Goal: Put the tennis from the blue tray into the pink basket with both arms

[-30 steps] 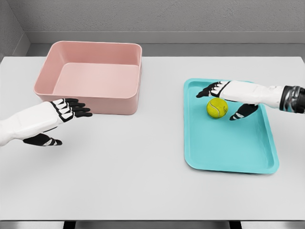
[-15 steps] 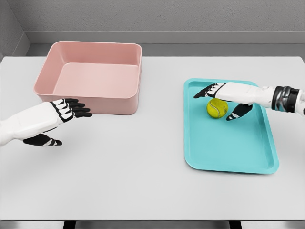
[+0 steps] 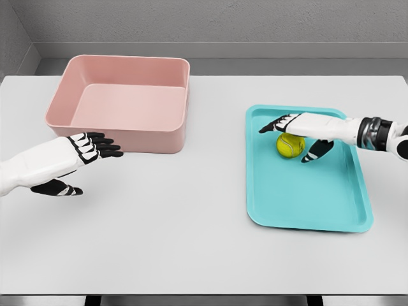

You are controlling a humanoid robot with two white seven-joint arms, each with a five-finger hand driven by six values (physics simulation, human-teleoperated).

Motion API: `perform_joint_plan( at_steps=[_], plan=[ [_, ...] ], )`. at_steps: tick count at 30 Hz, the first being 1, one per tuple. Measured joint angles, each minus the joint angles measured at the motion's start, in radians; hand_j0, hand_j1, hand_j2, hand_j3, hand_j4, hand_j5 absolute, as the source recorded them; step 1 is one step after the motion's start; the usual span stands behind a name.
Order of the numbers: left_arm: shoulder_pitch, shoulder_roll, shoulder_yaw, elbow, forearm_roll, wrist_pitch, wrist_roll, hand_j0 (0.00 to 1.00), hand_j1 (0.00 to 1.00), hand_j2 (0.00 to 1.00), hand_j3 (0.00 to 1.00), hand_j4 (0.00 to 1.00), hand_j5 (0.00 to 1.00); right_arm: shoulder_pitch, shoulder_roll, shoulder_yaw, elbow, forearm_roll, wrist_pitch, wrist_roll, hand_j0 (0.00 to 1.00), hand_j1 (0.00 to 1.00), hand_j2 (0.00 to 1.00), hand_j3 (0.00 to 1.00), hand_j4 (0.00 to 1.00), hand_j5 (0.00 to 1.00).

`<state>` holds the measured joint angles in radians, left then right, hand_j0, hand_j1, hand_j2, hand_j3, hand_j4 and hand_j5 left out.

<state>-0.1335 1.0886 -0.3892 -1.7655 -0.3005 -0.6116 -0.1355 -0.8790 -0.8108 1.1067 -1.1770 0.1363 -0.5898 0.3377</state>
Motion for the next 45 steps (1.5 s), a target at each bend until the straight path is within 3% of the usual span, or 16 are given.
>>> perform_joint_plan(
  at_steps=[13,45],
  plan=[
    [0.000,0.001,0.001,0.000,0.000,0.000,0.000,1.00,1.00,1.00,1.00,1.00,1.00,-0.021,0.028,0.030,0.045,0.000,0.004,0.000,0.97,0.97,0.97,0.97,0.97,0.97],
    [0.002,0.001,0.001,0.000,-0.002,0.000,0.001,1.00,1.00,1.00,1.00,1.00,1.00,-0.037,0.036,0.048,0.077,0.018,-0.007,0.019,0.65,0.65,0.65,0.65,0.65,0.65]
  ],
)
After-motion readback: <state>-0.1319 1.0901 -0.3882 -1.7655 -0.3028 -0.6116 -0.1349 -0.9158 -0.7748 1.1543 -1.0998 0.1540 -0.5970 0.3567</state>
